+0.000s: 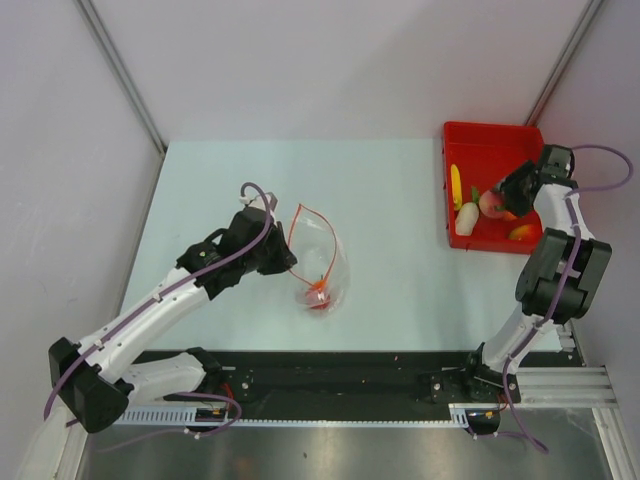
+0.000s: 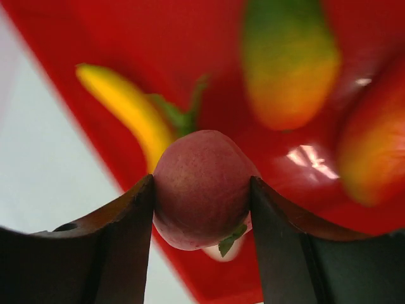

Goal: Open the zip-top bag and remove the fake food

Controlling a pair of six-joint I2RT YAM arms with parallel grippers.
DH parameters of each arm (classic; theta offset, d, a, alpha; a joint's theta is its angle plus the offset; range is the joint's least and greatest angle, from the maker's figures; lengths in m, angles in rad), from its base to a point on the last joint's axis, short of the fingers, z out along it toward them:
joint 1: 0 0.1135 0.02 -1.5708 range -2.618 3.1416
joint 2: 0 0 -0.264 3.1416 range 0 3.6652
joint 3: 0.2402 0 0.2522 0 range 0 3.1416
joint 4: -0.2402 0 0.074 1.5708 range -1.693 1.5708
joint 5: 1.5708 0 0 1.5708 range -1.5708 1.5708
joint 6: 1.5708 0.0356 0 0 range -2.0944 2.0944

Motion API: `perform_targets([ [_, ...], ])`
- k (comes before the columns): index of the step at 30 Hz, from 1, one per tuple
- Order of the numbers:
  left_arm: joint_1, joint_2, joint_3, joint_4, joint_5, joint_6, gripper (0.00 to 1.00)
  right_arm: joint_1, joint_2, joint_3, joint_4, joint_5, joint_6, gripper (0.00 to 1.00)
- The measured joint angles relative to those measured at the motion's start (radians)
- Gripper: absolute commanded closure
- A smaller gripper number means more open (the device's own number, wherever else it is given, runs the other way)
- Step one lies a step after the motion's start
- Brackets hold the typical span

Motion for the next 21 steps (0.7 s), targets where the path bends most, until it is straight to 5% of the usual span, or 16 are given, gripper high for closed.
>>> perform_targets([
  [9, 0.0, 0.012, 0.0, 0.002, 0.035, 0.026, 1.0, -0.045, 0.057, -0.009, -0.052, 0.12, -0.117, 0.22],
  [21, 0.0, 0.024, 0.0, 0.039, 0.052, 0.025, 1.0, 0.101, -0.004, -0.01, -0.14, 0.179, -0.148, 0.04],
])
